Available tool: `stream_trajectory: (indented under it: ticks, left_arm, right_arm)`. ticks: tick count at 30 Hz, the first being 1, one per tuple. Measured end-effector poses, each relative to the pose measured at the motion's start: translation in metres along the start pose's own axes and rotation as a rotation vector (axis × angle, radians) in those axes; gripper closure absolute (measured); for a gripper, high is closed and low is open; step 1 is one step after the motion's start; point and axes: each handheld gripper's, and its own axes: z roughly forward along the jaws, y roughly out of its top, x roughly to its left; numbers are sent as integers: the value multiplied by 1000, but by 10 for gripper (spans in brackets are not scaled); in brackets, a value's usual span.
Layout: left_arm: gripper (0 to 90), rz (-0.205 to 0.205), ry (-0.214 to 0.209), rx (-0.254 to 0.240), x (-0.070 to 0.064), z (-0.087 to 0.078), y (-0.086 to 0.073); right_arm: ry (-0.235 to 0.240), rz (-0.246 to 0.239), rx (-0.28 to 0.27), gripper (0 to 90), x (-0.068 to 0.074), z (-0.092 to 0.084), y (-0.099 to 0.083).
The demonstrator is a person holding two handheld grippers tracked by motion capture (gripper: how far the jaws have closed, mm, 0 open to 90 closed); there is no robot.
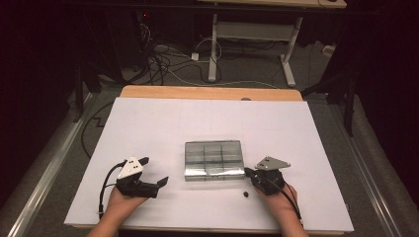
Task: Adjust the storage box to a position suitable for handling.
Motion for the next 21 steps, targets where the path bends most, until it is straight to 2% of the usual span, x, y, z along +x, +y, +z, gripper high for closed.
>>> stream_trajectory:
  ticks: [17,19,21]
  left_arm:
    - [0,-8,-12,-7,0,-2,0]
    - [0,-13,-56,-23,-4,-4,2]
    - [70,14,-76,-8,-12,-3,5]
  right_arm:
    - [13,-27,6,900,10,-1,-1]
    - [22,-36,9,900,11,-1,-2]
    - [22,-52,12,900,13,-2,-2]
